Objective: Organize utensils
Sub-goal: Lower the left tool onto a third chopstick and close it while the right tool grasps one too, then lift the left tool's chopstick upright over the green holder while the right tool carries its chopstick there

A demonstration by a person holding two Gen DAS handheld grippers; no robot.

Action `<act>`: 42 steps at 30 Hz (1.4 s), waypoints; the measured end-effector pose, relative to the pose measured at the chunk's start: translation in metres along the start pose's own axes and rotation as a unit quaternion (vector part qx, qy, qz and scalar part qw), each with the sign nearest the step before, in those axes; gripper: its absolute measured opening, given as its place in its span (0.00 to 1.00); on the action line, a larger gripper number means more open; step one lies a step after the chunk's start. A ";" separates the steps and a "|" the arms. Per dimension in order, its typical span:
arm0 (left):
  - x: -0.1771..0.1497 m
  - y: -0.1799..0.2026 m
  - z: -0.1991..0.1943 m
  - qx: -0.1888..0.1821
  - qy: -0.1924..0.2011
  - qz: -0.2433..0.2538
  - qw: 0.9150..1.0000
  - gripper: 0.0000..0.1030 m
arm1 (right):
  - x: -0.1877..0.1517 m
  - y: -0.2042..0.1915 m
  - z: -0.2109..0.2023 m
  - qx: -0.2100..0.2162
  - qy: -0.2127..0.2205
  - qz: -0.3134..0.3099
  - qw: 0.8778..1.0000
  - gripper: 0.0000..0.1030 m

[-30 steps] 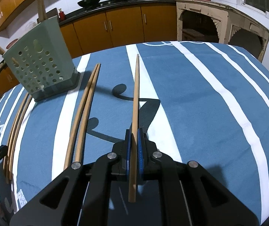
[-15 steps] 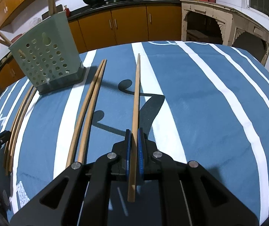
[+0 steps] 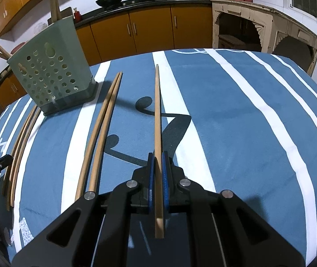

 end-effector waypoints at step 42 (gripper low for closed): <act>0.021 -0.011 -0.062 0.018 0.060 0.007 0.998 0.08 | 0.037 0.008 -0.067 0.025 0.091 0.013 0.995 0.07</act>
Point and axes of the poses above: each gripper's, at about its wrist camera, not at the fingertips, and z roughly the way its jaws point, y to its right, x to its top, the point moved 8 cm from there along z, roughly the way its jaws point, and after that the axes turned 6 degrees about y, right-handed, at the moved point
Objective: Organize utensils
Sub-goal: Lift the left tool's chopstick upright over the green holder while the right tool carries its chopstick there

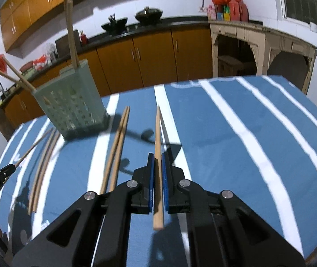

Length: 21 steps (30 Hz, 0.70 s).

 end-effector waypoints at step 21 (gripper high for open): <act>0.079 -0.008 -0.067 -0.028 0.123 -0.036 0.991 0.08 | 0.052 -0.002 -0.032 0.024 0.081 0.025 0.996 0.07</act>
Point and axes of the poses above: each gripper's, at about its wrist camera, not at the fingertips, and z roughly the way its jaws point, y to its right, x to its top, the point moved 8 cm from there along z, roughly the way its jaws point, and after that the axes turned 6 degrees about y, right-handed, at the moved point
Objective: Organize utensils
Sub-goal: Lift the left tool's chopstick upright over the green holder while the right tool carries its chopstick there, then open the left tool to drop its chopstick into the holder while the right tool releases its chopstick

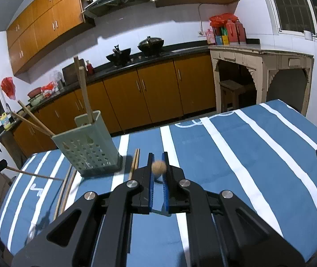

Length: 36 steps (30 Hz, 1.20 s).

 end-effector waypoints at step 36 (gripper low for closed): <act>0.157 0.093 -0.011 -0.058 0.171 -0.005 0.984 0.07 | 0.140 -0.110 -0.013 0.118 0.169 -0.010 0.978 0.07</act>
Point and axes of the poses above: each gripper's, at about its wrist camera, not at the fingertips, and z roughly the way its jaws point, y to its right, x to its top, the point moved 8 cm from there along z, roughly the way its jaws point, and after that the axes turned 6 degrees about y, right-handed, at the moved point
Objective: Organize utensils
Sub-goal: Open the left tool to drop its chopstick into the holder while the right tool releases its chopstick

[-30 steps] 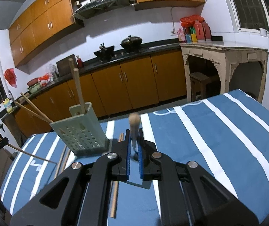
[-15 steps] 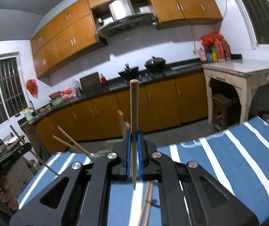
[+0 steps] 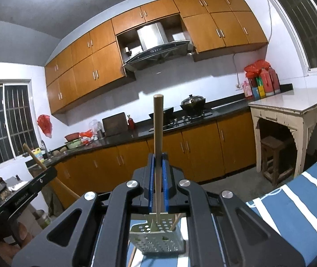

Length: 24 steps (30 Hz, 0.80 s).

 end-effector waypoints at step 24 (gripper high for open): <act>-0.053 -0.012 0.056 0.008 -0.067 -0.021 0.997 0.12 | -0.045 0.002 0.037 -0.009 -0.064 -0.007 0.998 0.09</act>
Point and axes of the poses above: each gripper's, at about its wrist camera, not at the fingertips, and z roughly the way its jaws point, y to its right, x to its top, the point moved 8 cm from there along z, roughly the way its jaws point, and after that the axes turned 6 degrees about y, right-handed, at the moved point
